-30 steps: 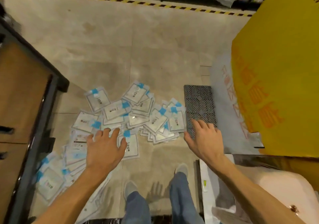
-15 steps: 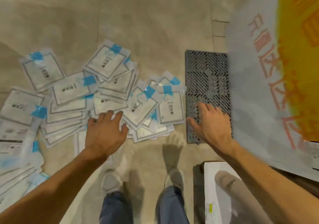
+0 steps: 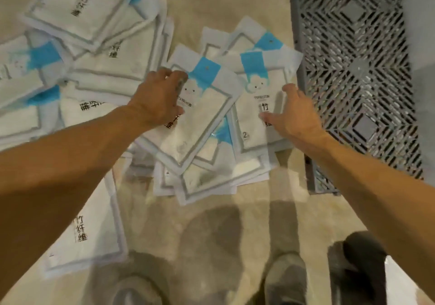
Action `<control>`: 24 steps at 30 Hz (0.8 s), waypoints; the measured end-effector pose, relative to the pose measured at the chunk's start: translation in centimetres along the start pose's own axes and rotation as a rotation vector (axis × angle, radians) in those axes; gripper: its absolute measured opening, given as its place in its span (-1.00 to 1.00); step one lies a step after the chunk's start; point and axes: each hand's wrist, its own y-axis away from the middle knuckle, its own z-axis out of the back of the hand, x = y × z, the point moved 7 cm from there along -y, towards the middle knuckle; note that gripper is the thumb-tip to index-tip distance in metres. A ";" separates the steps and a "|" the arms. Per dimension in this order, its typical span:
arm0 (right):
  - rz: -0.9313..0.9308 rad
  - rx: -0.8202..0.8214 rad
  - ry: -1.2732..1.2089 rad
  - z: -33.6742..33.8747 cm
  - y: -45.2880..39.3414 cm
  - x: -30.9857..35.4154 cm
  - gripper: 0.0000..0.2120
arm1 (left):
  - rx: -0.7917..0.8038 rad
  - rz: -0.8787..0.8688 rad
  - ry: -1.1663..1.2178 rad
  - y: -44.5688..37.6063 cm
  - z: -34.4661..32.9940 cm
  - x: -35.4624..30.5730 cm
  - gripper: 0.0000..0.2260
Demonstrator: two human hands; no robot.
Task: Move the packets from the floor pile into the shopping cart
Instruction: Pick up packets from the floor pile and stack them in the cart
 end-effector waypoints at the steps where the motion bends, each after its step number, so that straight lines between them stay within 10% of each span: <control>1: -0.027 -0.005 -0.035 -0.6 -0.7 -0.5 -0.15 | -0.009 0.033 -0.008 -0.8 -0.1 0.6 -0.19; 12: -0.284 0.175 -0.356 -2.7 -1.9 -2.3 0.61 | 0.192 0.463 -0.050 -0.9 -0.5 4.5 0.37; 17: -0.298 0.238 -0.738 -4.0 -0.5 -2.3 -0.19 | 0.216 0.468 0.026 -0.2 -0.8 4.4 0.46; 24: -0.369 0.195 -1.138 -4.7 0.8 -4.3 -0.47 | 0.198 0.408 -0.033 1.0 -1.7 2.5 0.14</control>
